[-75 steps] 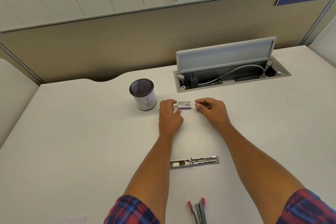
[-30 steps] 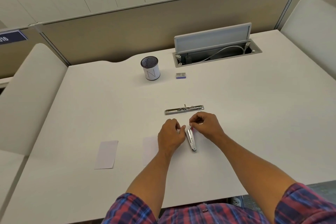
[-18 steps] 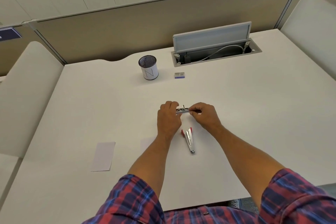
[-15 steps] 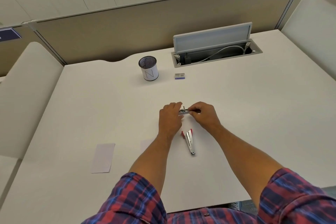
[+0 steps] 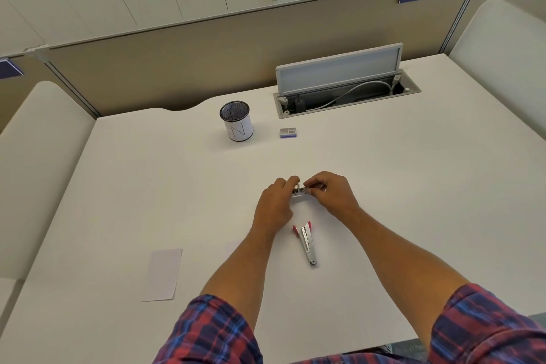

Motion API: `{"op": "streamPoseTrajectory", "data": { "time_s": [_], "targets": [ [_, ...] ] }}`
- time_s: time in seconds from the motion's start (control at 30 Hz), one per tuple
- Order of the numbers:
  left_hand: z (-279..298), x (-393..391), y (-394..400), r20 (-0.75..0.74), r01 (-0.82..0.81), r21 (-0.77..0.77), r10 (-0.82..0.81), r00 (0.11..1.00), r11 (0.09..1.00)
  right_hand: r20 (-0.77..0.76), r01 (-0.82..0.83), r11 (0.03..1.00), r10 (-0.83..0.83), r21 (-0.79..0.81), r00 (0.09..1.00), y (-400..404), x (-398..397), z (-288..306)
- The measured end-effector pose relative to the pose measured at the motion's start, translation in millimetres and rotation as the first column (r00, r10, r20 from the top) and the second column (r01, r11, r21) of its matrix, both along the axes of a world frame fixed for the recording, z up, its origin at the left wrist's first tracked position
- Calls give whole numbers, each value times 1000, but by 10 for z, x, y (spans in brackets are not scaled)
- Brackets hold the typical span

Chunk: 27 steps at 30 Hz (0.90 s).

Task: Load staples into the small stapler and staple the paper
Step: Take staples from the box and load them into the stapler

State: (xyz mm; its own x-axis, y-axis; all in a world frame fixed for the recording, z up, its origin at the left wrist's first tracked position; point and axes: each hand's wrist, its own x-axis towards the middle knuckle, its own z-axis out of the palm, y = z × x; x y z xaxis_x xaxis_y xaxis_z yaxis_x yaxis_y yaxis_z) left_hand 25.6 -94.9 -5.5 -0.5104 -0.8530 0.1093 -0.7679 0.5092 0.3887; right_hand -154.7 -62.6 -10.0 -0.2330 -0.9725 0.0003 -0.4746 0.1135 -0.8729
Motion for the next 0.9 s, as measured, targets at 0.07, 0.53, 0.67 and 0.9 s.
{"op": "streamPoseTrajectory", "data": {
  "time_s": [0.07,0.53,0.67,0.9],
  "targets": [
    [22,26,9,3,24,-27,-24,1000,999,9,-17,1000,17,1,1000,-9,-27,29],
    [156,100,118,15,64,-69,-63,998,996,-52,-128,990,125,-53,991,-26,-24,174],
    [168,84,157,9,66,-73,-66,998,995,-76,-160,986,156,-48,985,11,-40,191],
    [194,71,174,1,73,-71,-73,997,995,-97,-181,982,175,-61,980,43,-52,242]
  ]
}}
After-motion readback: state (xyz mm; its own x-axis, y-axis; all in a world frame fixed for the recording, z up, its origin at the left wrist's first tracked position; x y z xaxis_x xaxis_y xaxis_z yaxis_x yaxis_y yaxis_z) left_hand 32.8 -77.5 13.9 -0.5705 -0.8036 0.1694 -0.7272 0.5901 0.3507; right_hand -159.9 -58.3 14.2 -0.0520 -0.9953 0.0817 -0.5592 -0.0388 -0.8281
